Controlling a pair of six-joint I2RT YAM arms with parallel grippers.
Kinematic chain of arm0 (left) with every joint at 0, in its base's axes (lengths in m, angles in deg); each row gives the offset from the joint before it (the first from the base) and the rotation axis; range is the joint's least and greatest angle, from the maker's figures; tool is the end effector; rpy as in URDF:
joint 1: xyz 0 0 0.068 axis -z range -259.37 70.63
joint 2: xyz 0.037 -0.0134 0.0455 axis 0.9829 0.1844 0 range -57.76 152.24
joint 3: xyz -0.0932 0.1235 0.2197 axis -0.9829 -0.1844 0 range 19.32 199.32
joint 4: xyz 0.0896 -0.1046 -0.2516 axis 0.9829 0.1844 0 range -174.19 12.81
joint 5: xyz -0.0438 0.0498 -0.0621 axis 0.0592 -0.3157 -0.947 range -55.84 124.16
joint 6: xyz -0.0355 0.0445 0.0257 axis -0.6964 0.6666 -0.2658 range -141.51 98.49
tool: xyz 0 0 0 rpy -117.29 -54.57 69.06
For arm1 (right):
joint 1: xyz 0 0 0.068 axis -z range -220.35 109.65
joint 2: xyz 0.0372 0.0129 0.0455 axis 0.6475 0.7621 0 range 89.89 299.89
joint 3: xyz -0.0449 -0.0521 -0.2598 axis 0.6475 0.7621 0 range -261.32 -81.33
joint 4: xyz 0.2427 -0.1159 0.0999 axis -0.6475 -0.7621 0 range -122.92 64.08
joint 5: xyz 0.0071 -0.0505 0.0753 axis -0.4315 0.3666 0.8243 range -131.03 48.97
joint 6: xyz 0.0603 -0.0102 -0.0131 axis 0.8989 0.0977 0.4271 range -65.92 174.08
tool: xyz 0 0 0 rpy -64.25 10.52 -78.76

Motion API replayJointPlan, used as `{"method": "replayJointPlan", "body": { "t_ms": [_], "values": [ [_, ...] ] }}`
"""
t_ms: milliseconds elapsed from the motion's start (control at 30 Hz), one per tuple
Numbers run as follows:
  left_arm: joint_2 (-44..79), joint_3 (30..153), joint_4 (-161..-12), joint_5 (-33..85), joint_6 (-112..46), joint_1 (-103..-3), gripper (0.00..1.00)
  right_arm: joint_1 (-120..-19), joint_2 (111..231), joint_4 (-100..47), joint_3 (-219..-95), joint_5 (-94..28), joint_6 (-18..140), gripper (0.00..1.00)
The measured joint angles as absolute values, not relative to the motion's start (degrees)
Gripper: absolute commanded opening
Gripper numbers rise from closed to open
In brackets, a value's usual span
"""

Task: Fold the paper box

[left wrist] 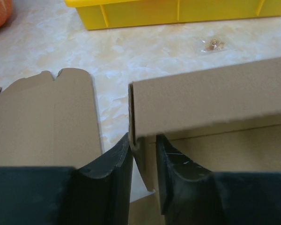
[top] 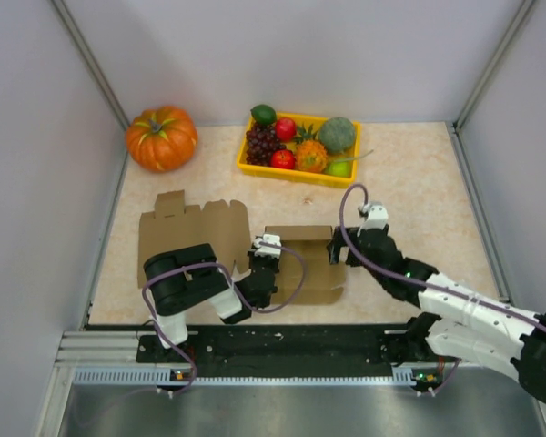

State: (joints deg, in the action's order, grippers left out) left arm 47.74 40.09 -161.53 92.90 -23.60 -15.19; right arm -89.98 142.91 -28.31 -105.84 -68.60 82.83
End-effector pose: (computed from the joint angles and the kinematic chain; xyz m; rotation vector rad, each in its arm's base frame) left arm 0.1550 -0.2271 0.0859 0.1353 1.6319 -0.0134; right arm 0.1664 0.1619 0.1843 -0.0905 2.0588 0.3432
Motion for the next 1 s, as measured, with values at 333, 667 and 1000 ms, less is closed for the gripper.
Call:
{"method": "replayJointPlan", "body": {
  "t_ms": [333, 667, 1000],
  "values": [
    [29.44, 36.40, -148.85, 81.21, -30.51, -15.13, 0.78, -75.25, 147.65, -41.27, -120.88, -38.20, 83.12, 0.99],
    [-15.17, 39.79, -100.13, 49.91, -47.19, -29.81, 0.82, -69.21, 157.71, -45.86, -127.59, -29.20, 75.42, 0.99],
    [-17.24, 48.90, -75.87, 33.41, -57.44, -51.39, 0.82, -96.97, 160.92, -49.38, -133.60, -60.39, 53.41, 0.97]
  ]
}}
